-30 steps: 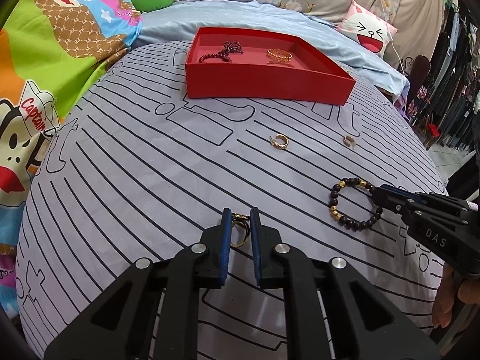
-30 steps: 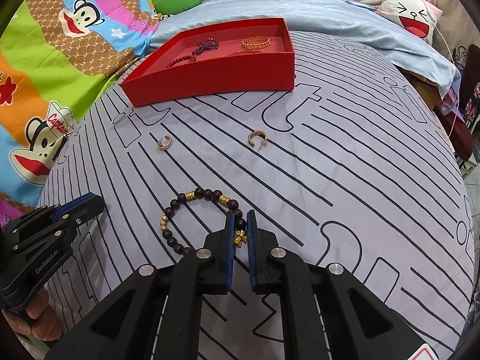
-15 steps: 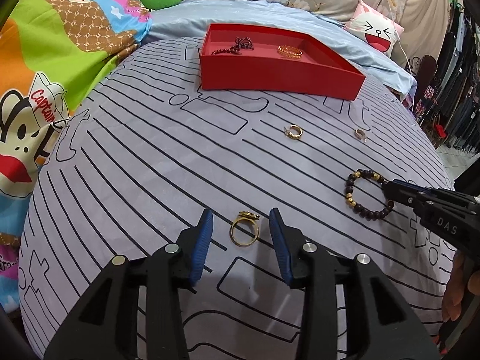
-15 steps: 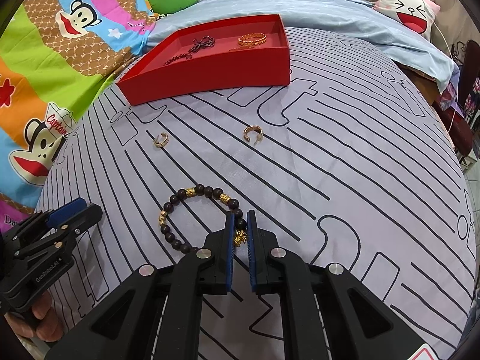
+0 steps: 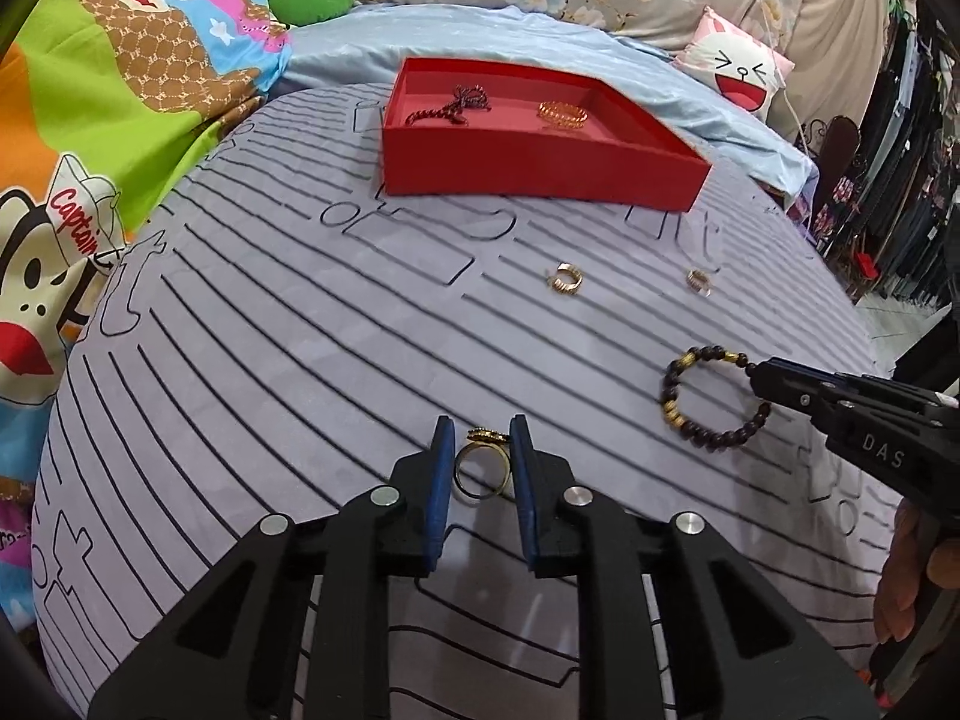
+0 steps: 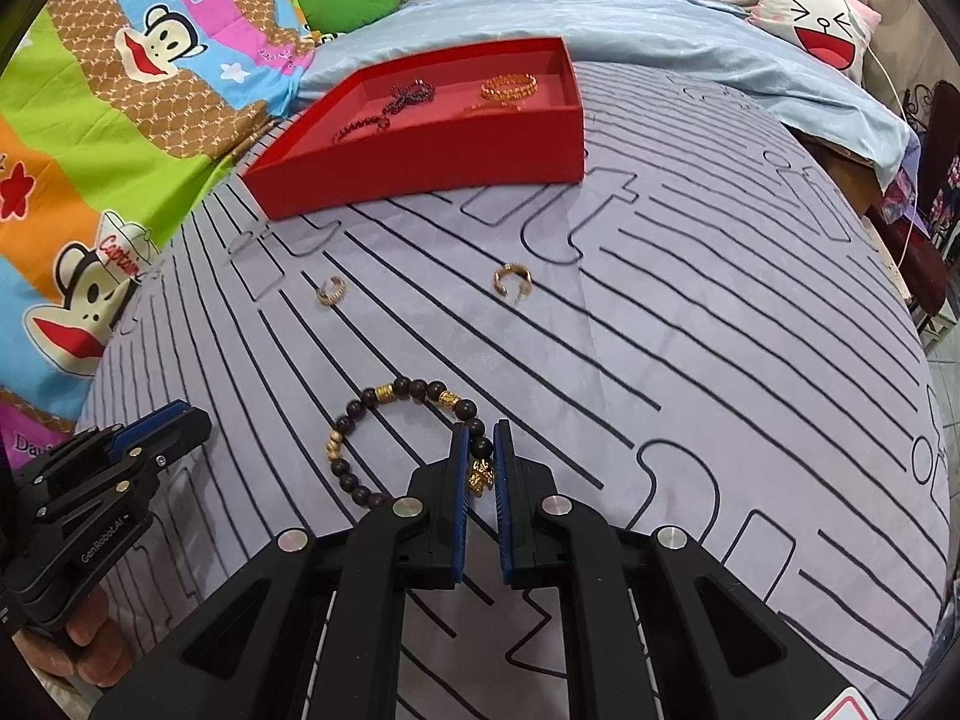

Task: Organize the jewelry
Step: 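Carry the ring and black bracelet into the red tray and open both tools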

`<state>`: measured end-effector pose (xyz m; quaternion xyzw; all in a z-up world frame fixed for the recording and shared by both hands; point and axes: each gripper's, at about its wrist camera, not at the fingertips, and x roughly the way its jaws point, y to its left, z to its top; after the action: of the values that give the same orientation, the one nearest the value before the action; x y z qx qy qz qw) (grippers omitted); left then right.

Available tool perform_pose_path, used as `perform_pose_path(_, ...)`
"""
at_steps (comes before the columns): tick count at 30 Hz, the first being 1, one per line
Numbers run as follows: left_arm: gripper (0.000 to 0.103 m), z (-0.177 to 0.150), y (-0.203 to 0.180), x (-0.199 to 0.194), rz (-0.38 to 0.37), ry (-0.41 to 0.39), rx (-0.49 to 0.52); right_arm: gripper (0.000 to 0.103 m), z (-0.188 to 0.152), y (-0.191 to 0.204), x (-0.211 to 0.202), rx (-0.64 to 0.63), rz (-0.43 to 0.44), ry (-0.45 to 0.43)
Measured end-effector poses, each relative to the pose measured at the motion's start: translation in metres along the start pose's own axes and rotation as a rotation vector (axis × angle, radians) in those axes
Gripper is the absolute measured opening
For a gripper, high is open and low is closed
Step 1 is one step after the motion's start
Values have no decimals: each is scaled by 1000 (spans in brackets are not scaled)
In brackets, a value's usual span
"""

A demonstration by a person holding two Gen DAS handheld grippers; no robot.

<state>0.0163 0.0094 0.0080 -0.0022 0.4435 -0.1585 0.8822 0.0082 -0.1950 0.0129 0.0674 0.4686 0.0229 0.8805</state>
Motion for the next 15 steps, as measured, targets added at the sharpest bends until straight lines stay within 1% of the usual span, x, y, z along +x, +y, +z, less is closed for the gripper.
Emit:
perform_pose_path(3, 18, 8, -3, -4, -22, -5, 1, 8, 10, 2, -12, -5, 14, -34)
perform_pose_path(7, 18, 28, -8, -14, -44, -29, 4, 8, 30, 2, -30, -13, 25, -89)
perform_pose_path(10, 18, 48, -11, -17, -53, -50, 7, 8, 49, 3, -40, -20, 20, -126)
perform_pose_path(15, 18, 90, -14, -18, -47, -93, 16, 8, 87, 0, -47, -27, 18, -182)
